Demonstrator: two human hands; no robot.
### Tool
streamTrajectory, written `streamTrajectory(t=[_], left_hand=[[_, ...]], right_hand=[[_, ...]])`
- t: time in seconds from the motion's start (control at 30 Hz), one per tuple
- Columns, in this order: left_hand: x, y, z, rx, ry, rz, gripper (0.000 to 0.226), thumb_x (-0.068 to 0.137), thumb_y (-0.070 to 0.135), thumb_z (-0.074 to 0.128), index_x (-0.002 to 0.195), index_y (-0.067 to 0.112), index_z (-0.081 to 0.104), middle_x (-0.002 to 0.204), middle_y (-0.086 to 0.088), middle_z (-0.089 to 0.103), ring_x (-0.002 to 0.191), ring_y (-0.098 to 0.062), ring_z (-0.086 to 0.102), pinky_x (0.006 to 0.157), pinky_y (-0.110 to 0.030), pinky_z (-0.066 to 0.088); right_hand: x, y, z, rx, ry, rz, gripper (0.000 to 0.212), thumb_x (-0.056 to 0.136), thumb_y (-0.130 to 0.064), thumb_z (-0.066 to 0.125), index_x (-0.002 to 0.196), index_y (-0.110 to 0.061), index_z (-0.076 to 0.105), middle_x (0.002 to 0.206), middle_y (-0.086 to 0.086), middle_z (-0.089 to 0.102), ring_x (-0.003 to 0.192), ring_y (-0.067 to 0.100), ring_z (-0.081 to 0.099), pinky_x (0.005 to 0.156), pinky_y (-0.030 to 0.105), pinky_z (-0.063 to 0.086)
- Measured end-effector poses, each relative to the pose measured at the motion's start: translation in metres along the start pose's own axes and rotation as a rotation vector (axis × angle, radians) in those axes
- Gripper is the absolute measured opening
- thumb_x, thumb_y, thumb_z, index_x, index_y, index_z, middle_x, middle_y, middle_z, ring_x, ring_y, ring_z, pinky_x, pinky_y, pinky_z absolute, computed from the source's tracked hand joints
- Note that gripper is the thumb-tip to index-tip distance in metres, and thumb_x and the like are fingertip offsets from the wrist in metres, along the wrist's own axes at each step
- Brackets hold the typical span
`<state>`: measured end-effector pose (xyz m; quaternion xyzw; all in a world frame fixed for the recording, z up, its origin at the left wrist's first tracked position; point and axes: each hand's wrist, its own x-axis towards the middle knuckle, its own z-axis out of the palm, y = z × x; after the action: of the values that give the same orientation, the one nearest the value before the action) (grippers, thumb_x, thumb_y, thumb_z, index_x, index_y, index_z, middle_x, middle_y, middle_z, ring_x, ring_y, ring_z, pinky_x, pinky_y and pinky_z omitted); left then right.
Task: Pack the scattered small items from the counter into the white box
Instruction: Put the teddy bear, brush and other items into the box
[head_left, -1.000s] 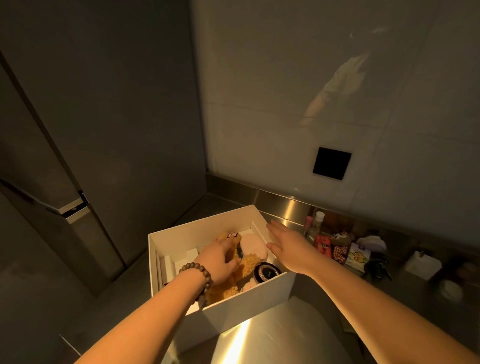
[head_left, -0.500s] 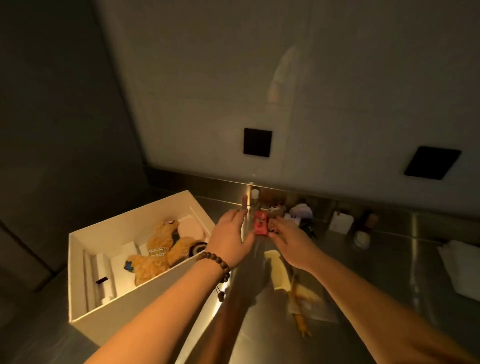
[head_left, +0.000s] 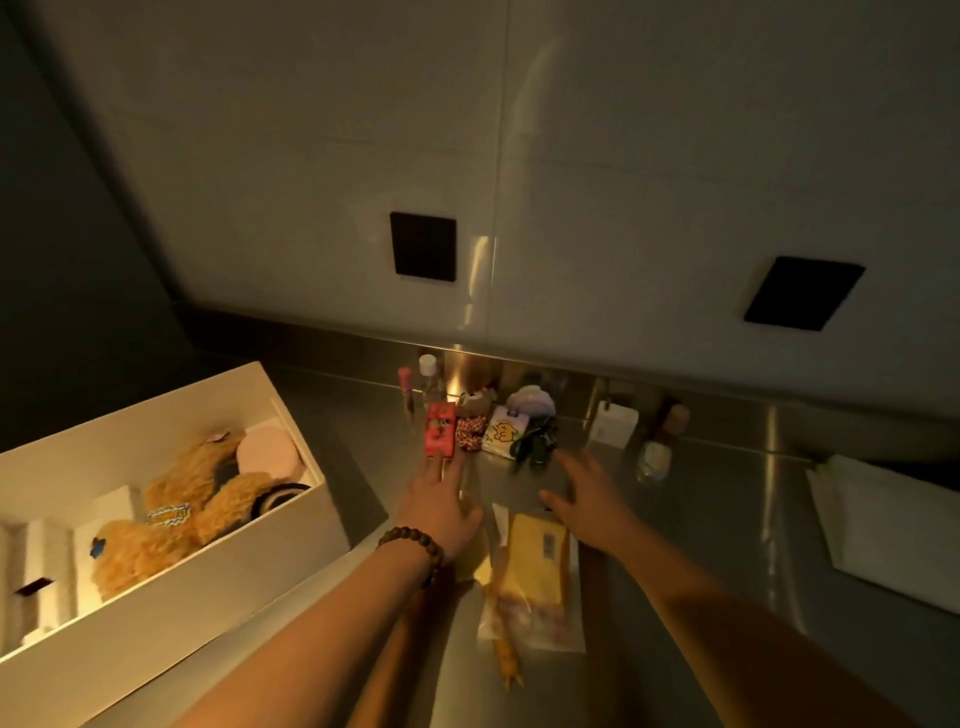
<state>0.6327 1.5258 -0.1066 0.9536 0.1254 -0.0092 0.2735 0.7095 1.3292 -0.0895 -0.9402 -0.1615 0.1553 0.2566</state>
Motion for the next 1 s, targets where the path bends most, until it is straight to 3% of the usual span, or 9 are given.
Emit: streamTrajectory(t=[0.1, 0.27, 0.4, 0.67, 0.83, 1.0], left_hand=[[0.011, -0.002, 0.015, 0.041, -0.048, -0.035, 0.088, 0.079, 0.057, 0.051, 0.145, 0.04, -0.005, 0.156, 0.005, -0.005, 0.14, -0.025, 0.014, 0.114, -0.042, 0.018], [0.015, -0.01, 0.038, 0.176, -0.06, -0.042, 0.083, 0.084, 0.066, 0.035, 0.148, 0.03, -0.003, 0.157, 0.0, -0.005, 0.143, -0.022, 0.002, 0.115, -0.04, 0.004], [0.01, -0.018, 0.047, 0.269, -0.035, 0.006, 0.075, 0.088, 0.064, 0.022, 0.148, 0.023, 0.004, 0.157, -0.004, -0.005, 0.143, -0.02, -0.007, 0.111, -0.034, -0.007], [-0.006, -0.025, 0.034, 0.171, -0.116, 0.046, 0.063, 0.094, 0.051, 0.032, 0.148, 0.024, 0.014, 0.157, -0.001, 0.006, 0.143, -0.017, 0.002, 0.111, -0.03, -0.001], [-0.026, -0.031, 0.018, 0.183, -0.146, 0.081, 0.059, 0.094, 0.046, 0.04, 0.146, 0.024, 0.022, 0.156, -0.001, 0.013, 0.143, -0.018, 0.007, 0.115, -0.035, 0.005], [-0.057, -0.049, 0.006, 0.201, -0.252, 0.202, 0.078, 0.075, 0.081, 0.033, 0.141, 0.04, 0.027, 0.156, 0.006, 0.012, 0.143, -0.02, 0.002, 0.115, -0.047, 0.012]], right_hand=[[0.028, -0.005, 0.009, -0.011, 0.039, -0.031, 0.076, 0.089, -0.035, 0.063, 0.15, -0.03, 0.018, 0.16, 0.004, 0.001, 0.144, 0.03, 0.014, 0.115, 0.041, 0.021], [0.07, -0.01, 0.023, -0.052, 0.056, -0.061, 0.088, 0.082, -0.037, 0.07, 0.151, -0.028, 0.016, 0.16, 0.003, 0.004, 0.142, 0.032, 0.019, 0.115, 0.049, 0.026], [0.077, -0.004, 0.03, -0.018, 0.108, -0.049, 0.071, 0.086, -0.03, 0.065, 0.147, -0.023, 0.028, 0.153, 0.005, 0.029, 0.134, 0.027, 0.036, 0.112, 0.044, 0.033], [0.03, 0.0, 0.027, 0.064, 0.075, -0.138, 0.054, 0.087, -0.008, 0.06, 0.137, -0.024, 0.046, 0.14, 0.002, 0.048, 0.124, 0.019, 0.047, 0.102, 0.025, 0.035], [0.0, -0.007, 0.029, 0.078, -0.011, -0.195, 0.044, 0.089, -0.008, 0.059, 0.13, -0.025, 0.055, 0.133, -0.001, 0.053, 0.119, 0.015, 0.05, 0.097, 0.021, 0.036], [-0.015, -0.013, 0.032, 0.033, -0.05, -0.238, 0.04, 0.088, -0.006, 0.059, 0.125, -0.022, 0.061, 0.13, 0.001, 0.055, 0.119, 0.016, 0.05, 0.099, 0.022, 0.035]])
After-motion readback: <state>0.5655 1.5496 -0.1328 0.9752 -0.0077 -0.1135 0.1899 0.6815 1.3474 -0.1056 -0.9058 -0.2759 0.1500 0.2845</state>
